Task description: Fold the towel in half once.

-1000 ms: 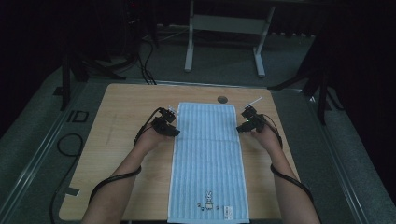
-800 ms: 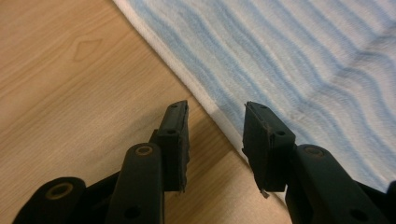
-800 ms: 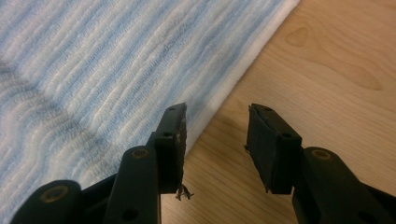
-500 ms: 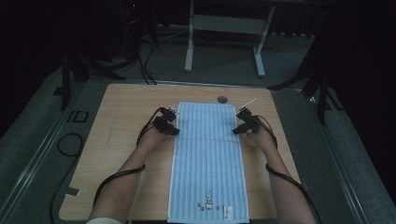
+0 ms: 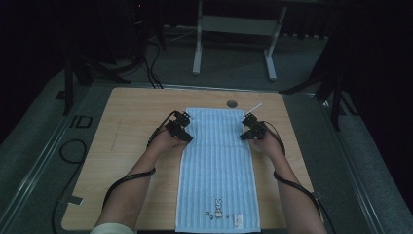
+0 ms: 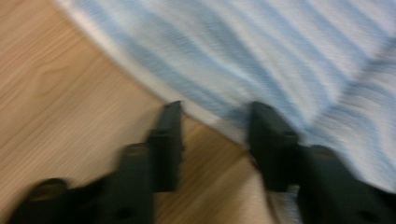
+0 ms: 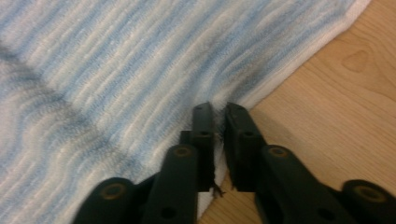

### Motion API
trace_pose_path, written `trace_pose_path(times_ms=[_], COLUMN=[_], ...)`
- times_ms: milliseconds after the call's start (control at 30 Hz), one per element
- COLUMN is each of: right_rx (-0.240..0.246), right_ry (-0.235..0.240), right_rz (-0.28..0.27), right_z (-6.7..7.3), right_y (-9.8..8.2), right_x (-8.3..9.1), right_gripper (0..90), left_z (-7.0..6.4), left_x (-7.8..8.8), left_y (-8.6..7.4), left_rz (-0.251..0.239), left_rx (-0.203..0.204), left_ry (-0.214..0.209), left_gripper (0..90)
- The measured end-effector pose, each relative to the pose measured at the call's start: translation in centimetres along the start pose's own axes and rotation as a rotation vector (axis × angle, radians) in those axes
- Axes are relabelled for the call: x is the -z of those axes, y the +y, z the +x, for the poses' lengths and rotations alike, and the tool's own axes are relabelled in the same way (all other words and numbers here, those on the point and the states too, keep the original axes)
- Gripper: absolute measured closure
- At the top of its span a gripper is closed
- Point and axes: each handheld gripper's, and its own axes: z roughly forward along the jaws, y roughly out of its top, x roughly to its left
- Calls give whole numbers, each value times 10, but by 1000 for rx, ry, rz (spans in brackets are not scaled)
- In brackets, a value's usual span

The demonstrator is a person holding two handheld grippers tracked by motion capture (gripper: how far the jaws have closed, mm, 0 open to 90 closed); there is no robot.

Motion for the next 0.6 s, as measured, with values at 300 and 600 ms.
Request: trace_pose_path(times_ms=[300,600], right_rx=[6,11], right_ry=[-4,-1], right_rz=[-11,-1], right_z=[2,1], right_y=[0,0], right_x=[-1,0], right_gripper=[871,871], left_z=[-8,-4], left_x=[1,28], left_y=[4,5], left_rz=[-50,-161], left_rx=[-10,27], left_ry=[-76,-82], left_gripper=[895,899])
